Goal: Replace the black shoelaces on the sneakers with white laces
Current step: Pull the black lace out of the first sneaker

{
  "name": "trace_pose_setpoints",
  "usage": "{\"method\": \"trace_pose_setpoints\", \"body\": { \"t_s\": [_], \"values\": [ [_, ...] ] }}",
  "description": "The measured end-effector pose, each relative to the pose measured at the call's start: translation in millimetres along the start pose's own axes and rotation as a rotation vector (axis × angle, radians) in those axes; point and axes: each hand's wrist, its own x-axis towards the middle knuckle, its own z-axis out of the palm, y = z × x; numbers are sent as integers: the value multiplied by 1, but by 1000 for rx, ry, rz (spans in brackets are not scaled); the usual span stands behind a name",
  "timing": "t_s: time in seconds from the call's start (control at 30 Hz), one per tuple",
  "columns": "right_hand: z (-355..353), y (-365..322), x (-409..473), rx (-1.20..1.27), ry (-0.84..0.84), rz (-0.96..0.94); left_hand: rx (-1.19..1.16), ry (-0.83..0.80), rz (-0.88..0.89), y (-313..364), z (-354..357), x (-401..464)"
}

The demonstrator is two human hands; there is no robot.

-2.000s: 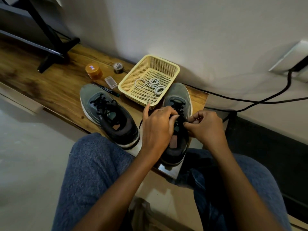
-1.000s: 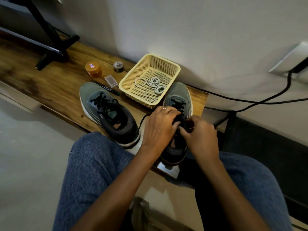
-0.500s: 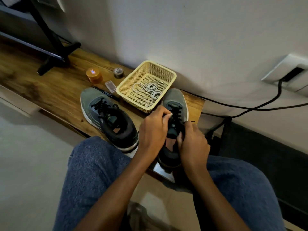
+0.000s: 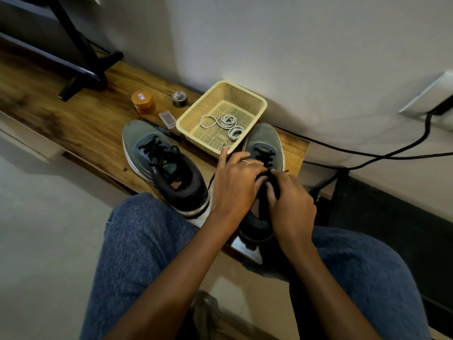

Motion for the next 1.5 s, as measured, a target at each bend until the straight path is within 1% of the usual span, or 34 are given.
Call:
{"method": "trace_pose_setpoints", "body": {
  "t_s": [0.2,0.27,0.37,0.43,0.53,0.57,0.63,0.67,0.7,0.77,0.87,0.93,1.0,1.07,1.17,1.23,1.33,1.4,1.5],
  "values": [
    [2,-1,1,-18,53,-40,-74,-29,-69,5,-2,-2],
    [1,-2,0,-33,56,-28,-129,-12,-124,8,-5,-2],
    [0,-4,2,-36,39,21,-212,73,-227,6,-10,-2],
    [0,-6,3,-37,29,31,-265,58,-283,9,-12,-4],
    [0,-6,3,-38,32,28,-283,46,-322,13,-11,-5],
    [-1,-4,4,-39,33,46,-332,84,-371,11,-13,-3],
    [-4,3,7,-23,50,94,-477,222,-481,4,-24,3],
    [-5,6,8,-14,58,106,-523,285,-509,-1,-30,6],
    [-7,8,8,-7,58,105,-527,312,-509,-5,-34,7],
    [-8,7,8,5,36,76,-454,258,-473,-7,-38,4],
    [-7,1,11,-8,14,35,-328,85,-423,-4,-32,-1],
    [-5,-1,15,-12,-11,4,-266,4,-386,-3,-27,-3],
    [-3,-2,20,-28,-38,-45,-204,-27,-304,-3,-26,-5],
    [-1,-1,24,-55,-52,-90,-115,-100,-227,-3,-24,-6],
    [3,2,29,-97,-68,-123,-71,-245,-214,-2,-19,-8],
    [4,3,30,-130,-24,-147,-91,-258,-228,0,-18,-10],
    [5,2,30,-166,38,-213,-77,-202,-240,3,-20,-11],
    [5,3,30,-141,46,-232,-68,-165,-246,5,-20,-11],
    [1,6,30,-25,19,-178,-111,-125,-270,8,-19,-12]
  ]
}}
